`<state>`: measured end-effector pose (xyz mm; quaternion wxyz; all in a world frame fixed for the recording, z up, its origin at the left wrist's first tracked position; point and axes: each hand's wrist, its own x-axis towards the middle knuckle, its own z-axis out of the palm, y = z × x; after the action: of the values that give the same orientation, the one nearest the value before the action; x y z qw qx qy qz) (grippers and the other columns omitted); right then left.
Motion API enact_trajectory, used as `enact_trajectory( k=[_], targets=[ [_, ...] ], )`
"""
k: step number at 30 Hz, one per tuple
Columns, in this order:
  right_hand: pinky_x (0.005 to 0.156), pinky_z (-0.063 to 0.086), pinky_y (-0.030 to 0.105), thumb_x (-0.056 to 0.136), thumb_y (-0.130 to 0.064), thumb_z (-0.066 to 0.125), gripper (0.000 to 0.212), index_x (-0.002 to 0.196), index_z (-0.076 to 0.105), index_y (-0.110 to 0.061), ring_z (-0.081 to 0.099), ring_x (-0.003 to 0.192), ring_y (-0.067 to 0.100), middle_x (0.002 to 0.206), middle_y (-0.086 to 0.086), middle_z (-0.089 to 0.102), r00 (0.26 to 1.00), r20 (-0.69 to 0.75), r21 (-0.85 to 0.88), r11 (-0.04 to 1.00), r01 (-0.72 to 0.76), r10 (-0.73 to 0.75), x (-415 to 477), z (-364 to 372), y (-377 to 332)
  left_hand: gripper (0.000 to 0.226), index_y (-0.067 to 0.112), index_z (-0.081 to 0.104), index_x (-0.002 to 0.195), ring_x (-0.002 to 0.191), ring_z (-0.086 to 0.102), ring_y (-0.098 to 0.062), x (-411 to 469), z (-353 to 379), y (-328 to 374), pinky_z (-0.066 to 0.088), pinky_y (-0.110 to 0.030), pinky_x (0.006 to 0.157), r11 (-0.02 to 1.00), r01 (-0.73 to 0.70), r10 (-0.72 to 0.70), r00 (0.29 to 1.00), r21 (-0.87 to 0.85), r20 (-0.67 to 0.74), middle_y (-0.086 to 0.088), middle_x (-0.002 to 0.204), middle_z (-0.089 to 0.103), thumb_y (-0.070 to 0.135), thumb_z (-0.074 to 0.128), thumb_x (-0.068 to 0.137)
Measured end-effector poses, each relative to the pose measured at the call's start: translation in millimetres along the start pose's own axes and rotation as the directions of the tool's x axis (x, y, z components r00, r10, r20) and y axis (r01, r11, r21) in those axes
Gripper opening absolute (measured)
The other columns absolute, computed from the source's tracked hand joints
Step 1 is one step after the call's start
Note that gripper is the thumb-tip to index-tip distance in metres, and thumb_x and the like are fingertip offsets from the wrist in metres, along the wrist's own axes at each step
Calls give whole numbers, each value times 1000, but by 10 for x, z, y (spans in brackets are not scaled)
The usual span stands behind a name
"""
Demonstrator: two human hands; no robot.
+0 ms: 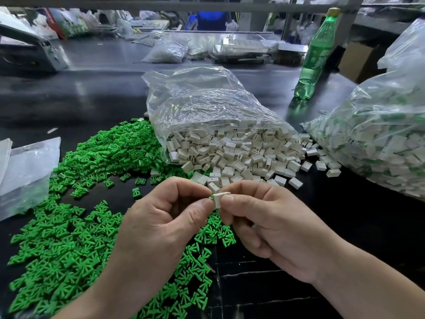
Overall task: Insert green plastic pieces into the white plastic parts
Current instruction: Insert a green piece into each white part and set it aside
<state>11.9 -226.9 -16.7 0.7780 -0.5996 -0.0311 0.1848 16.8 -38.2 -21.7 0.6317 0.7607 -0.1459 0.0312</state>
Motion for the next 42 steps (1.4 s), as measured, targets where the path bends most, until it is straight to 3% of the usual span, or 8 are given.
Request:
enact_trajectory(
  k=[4, 18, 20, 24, 28, 30, 38, 42],
  targets=[
    [35, 29, 18, 84, -27, 70, 8, 80, 71, -21, 39, 39, 9, 73, 7, 61, 996, -61, -81, 994, 68, -73, 6, 10, -3, 13, 33, 73, 90, 64, 67, -15, 12, -2, -11, 54, -18, 60, 999, -3, 3, 1000, -37, -15, -2, 72, 70, 39, 76, 78],
    [37, 31, 20, 87, -31, 70, 13, 87, 72, -18, 40, 44, 11, 74, 5, 61, 997, -28, -145, 988, 61, -66, 0, 0, 13, 11, 33, 72, 88, 64, 65, -13, -3, -7, -11, 56, -21, 59, 998, -57, 56, 998, 37, 26, 1, 73, 70, 36, 74, 78],
    [37, 31, 20, 87, -31, 70, 13, 87, 72, -18, 41, 44, 10, 74, 6, 60, 998, -18, -141, 988, 55, -58, -5, -6, 7, 14, 28, 73, 89, 64, 66, -16, 11, -23, -26, 55, -22, 58, 998, -11, 14, 999, -59, 47, -4, 72, 70, 35, 73, 78],
    [35, 30, 18, 87, -29, 69, 16, 89, 71, -13, 41, 41, 9, 71, 6, 57, 999, 27, -40, 999, 26, -25, -31, 7, -3, 41, 16, 70, 111, 62, 65, -24, 56, -10, -48, 53, -30, 54, 850, 258, -127, 946, -459, 297, -13, 73, 67, 40, 77, 80],
    [34, 28, 17, 88, -26, 66, 42, 117, 62, 4, 40, 41, 6, 64, 1, 55, 993, 108, 50, 998, -43, 37, -53, 16, -19, 41, 5, 61, 124, 71, 72, -28, 50, 44, -28, 58, -32, 55, 593, 448, -56, 852, -669, 521, -20, 83, 71, 28, 68, 91],
    [33, 27, 17, 87, -25, 66, 46, 123, 62, 2, 40, 40, 4, 62, -2, 54, 992, 114, 58, 997, -59, 52, -62, 18, -22, 39, 4, 65, 119, 70, 73, -29, 50, 55, -31, 59, -32, 55, 549, 476, -69, 845, -687, 530, -21, 83, 72, 27, 72, 88],
    [33, 25, 17, 85, -27, 70, 40, 114, 64, 1, 38, 40, 5, 63, 0, 53, 994, 94, 94, 994, -58, 49, -51, 83, 7, 37, 8, 73, 103, 55, 70, -25, 47, 89, -45, 56, -29, 47, 535, 446, -129, 882, -718, 452, -18, 69, 71, 27, 85, 74],
    [33, 26, 16, 86, -28, 70, 36, 108, 64, 0, 39, 39, 5, 63, -1, 53, 996, 82, 153, 988, -38, 26, -50, 131, 31, 34, 9, 72, 108, 59, 72, -23, 33, 128, -41, 58, -29, 50, 516, 396, -78, 905, -760, 418, -14, 72, 72, 29, 78, 81]
  ],
)
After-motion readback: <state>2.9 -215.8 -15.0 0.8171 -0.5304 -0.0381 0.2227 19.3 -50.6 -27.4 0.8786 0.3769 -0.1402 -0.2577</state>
